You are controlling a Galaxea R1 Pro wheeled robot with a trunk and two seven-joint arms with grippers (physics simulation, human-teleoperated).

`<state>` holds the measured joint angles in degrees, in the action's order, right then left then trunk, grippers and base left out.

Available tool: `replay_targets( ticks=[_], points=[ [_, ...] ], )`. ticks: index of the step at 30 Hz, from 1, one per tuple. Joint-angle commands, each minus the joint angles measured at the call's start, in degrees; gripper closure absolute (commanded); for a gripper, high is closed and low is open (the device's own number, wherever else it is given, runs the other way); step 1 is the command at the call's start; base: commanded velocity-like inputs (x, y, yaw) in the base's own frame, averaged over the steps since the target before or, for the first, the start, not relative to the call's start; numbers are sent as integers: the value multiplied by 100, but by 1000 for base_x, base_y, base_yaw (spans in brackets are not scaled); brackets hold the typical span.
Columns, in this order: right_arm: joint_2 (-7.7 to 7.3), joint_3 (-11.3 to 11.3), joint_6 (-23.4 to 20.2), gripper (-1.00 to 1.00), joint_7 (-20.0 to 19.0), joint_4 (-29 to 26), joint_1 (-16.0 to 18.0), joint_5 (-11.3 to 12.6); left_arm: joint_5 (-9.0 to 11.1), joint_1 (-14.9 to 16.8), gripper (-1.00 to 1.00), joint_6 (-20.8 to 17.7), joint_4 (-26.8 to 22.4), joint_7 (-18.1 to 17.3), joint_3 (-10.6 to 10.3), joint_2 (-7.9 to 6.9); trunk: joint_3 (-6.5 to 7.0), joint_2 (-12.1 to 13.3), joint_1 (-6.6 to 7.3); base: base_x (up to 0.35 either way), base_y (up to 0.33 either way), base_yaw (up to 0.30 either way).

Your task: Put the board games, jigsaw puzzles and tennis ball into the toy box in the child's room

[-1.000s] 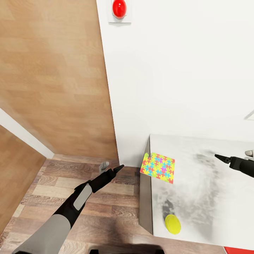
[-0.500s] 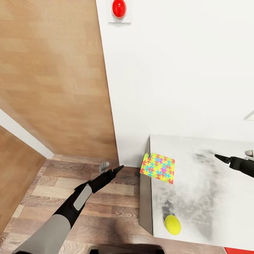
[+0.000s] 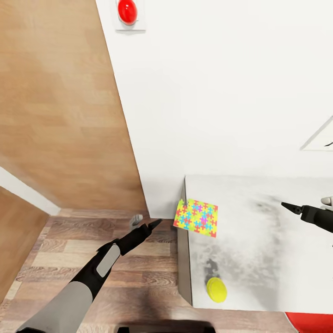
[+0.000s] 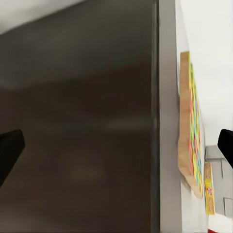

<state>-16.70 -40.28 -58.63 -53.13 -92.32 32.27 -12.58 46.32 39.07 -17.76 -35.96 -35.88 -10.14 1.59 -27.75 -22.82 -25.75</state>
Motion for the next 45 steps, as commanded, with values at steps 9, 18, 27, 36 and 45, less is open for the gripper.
replay_targets(
  ticks=[9, 18, 27, 36, 45],
  points=[
    [6, -6, -19, -100, -65, -5, -41, -60, 77, 28, -100, -60, 3, -5, -11, 7, -8, -10, -3, 0, 0, -44],
    [8, -6, -12, -100, -66, -5, -56, -60, 78, 121, -100, -76, 2, 0, -28, 75, -8, -10, -3, 0, 0, -8],
    [21, -2, -9, -100, -66, -5, -74, -59, 68, 271, -100, -114, 1, 23, -34, 154, -8, -10, -3, 0, 0, -2],
    [81, 3, -9, -100, -66, -5, -124, -59, 83, 389, -100, -144, 1, 33, -33, 179, -8, -10, -3, 0, 0, 0],
    [99, 7, -13, -100, -78, -5, -151, -58, 98, 423, -100, -154, 5, 36, -25, 186, -8, -10, -3, 0, 0, 0]
  ],
)
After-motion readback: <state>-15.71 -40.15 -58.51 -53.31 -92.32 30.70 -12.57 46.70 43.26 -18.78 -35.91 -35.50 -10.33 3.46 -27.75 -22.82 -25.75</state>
